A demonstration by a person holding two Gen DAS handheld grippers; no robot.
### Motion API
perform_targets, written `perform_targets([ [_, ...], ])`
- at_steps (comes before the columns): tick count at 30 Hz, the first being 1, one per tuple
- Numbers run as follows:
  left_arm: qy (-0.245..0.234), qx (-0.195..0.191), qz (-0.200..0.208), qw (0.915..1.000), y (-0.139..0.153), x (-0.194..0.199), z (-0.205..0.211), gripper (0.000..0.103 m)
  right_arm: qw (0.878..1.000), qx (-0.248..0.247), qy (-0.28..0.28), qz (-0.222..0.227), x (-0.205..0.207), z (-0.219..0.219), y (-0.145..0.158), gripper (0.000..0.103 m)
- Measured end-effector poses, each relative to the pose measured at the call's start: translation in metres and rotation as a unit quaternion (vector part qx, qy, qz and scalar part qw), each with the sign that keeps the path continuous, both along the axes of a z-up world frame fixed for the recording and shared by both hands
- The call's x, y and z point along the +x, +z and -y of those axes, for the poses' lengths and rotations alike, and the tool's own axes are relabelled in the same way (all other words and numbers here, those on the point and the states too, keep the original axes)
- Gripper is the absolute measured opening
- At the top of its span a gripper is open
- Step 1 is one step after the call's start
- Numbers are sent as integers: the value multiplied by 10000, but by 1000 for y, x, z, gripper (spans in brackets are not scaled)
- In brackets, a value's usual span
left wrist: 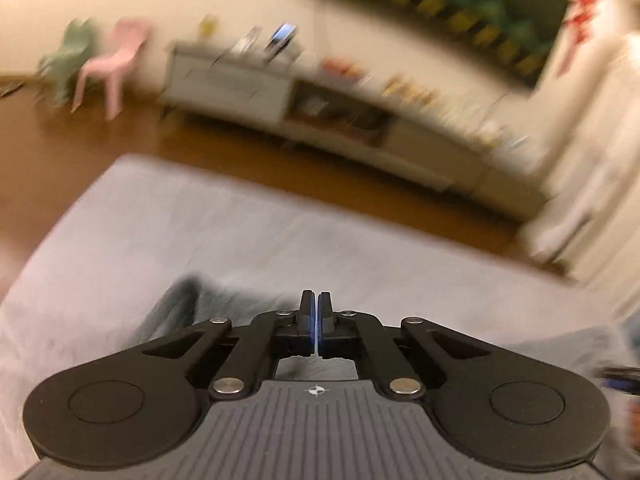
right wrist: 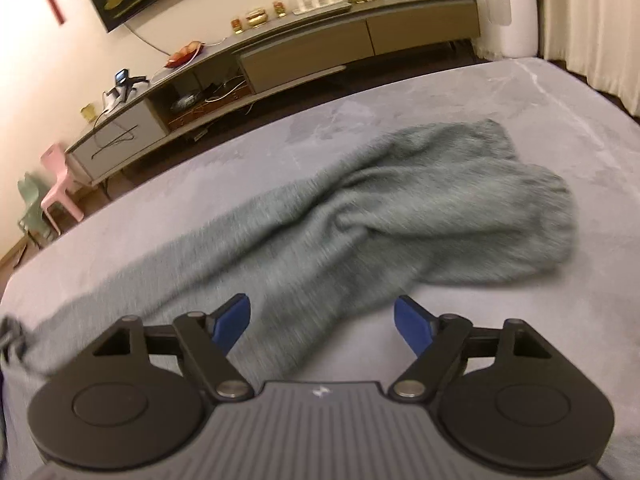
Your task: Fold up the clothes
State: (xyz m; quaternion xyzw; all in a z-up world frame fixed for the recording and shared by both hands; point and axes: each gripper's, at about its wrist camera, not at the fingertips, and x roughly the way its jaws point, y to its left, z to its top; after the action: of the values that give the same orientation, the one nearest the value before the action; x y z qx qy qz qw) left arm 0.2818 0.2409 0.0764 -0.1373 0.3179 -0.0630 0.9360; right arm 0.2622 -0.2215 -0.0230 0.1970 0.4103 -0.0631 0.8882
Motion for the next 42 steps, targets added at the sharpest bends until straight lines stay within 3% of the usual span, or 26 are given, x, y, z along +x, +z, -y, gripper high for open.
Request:
perform_targets([
  [1, -118, -99, 254, 9996, 14, -11, -2, 0, 10000, -98, 3, -3, 10, -5, 3, 76],
  [4, -261, -203, 775, 9964, 47, -34, -15, 0, 9992, -390, 14, -11, 41, -18, 13, 5],
  [5, -207, -239, 837, 9960, 50, -37, -21, 0, 9988, -488, 17, -14, 51, -23, 16, 4],
  [7, -113, -204, 746, 9969, 45, -38, -30, 0, 9977, -683, 24, -20, 72, -32, 23, 4],
  [9, -34, -61, 438, 9990, 28, -31, -36, 0, 9965, -637, -136, 528, 60, -32, 55, 4],
  [11, -37, 47, -139, 9999, -8, -10, -35, 0, 9931, -549, -343, 975, 34, -24, 83, 4],
  [13, -39, 156, -716, 9973, -44, 12, -33, 2, 9892, -836, -498, 1092, 9, -22, 93, 4],
  [15, -145, 246, -1000, 9946, -68, 28, -23, 17, 9875, -1197, -524, 885, -7, -23, 86, 4],
  [18, -414, 294, -1112, 9925, -88, 47, -3, 59, 9870, -1482, -427, 442, -15, -28, 66, 4],
  [19, -516, 288, -1163, 9915, -91, 57, 3, 78, 9874, -1507, -383, 309, -15, -31, 59, 4],
  [20, -565, 335, -1184, 9908, -94, 64, 9, 79, 9880, -1479, -362, 258, -14, -36, 55, 4],
  [21, -613, 383, -1204, 9901, -96, 71, 15, 77, 9887, -1441, -346, 226, -12, -41, 52, 4],
  [22, -662, 430, -1224, 9893, -99, 77, 21, 46, 9894, -1398, -325, 201, -8, -44, 52, 4],
  [23, -711, 478, -1244, 9885, -101, 84, 26, 1, 9902, -1355, -303, 179, -3, -47, 52, 4],
  [25, -803, 416, -931, 9915, -94, 77, 27, 0, 9905, -1328, -291, 195, 4, -51, 56, 4],
  [26, -782, 336, -599, 9946, -77, 67, 26, 0, 9899, -1358, -309, 246, 7, -50, 61, 4],
  [28, -651, -495, 130, 9966, -42, 28, -6, 0, 9872, -1203, -517, 909, -17, -36, 84, 4],
  [30, -419, -877, 826, 9918, -8, -25, -45, 0, 9787, -1020, -738, 1621, -44, -21, 108, 4],
  [31, -413, -855, 726, 9928, -12, -30, -50, 0, 9723, -927, -847, 1974, -57, -14, 120, 4],
  [33, -401, -810, 524, 9945, -18, -40, -58, 0, 9722, -946, -1098, 1838, -86, 4, 112, 4],
  [35, -390, -764, 323, 9958, -24, -49, -66, 0, 9801, -1154, -1288, 975, -96, 18, 78, 5],
  [38, -371, -695, 20, 9969, -33, -64, -78, 0, 9842, -882, -1535, 15, -107, 34, 26, 13],
  [39, -621, -574, -109, 9964, -40, -52, -56, 0, 9834, -777, -1614, -296, -111, 39, 9, 14],
  [40, -798, -409, -217, 9957, -43, -41, -35, 3, 9830, -665, -1691, -276, -114, 41, 4, 20],
  [42, -934, -113, -432, 9946, -52, -13, -4, 23, 9832, -492, -1755, -100, -116, 40, 4, 35],
])
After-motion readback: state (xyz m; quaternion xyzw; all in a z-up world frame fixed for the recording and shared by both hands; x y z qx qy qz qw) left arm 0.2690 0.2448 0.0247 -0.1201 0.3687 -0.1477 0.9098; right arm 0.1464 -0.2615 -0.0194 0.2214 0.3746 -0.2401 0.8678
